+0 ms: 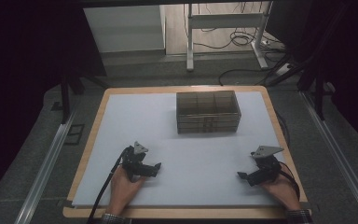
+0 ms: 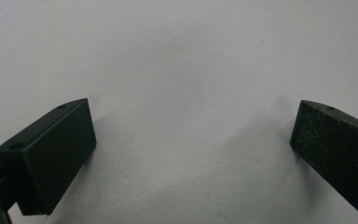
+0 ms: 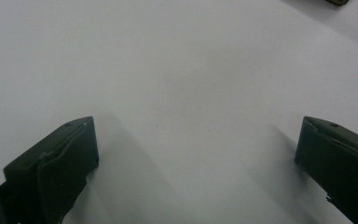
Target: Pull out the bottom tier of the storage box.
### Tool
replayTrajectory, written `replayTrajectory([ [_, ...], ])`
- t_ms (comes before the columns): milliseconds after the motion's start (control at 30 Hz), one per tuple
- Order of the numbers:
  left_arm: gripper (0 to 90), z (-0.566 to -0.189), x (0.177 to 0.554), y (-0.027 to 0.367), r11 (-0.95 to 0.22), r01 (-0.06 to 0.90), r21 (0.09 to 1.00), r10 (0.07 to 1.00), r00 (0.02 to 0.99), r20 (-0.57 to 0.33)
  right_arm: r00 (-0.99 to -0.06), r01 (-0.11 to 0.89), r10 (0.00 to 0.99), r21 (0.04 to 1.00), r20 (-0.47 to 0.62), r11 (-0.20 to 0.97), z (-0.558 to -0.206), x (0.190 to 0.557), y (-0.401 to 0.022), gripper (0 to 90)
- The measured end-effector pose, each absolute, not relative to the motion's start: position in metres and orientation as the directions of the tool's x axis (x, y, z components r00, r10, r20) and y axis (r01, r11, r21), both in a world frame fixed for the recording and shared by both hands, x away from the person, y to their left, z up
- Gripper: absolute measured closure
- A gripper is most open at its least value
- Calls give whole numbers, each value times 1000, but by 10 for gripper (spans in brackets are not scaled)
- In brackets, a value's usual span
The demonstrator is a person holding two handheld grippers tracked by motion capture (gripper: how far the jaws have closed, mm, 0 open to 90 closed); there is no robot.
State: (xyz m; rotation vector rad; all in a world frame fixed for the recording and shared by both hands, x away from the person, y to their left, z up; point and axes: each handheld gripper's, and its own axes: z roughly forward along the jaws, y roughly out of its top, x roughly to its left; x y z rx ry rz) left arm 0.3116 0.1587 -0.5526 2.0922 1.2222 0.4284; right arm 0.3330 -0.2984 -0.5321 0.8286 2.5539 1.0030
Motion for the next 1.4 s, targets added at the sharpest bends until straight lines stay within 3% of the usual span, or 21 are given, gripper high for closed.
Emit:
replayTrajectory([
  [1200,0,-553,312,159,-338,641,689,860,507,-50,-801,416,598,679,-43,605,-531,334,-298,1],
  [1400,0,-553,312,159,-337,641,689,860,507,-50,-820,392,570,675,-51,625,-527,332,-296,81],
])
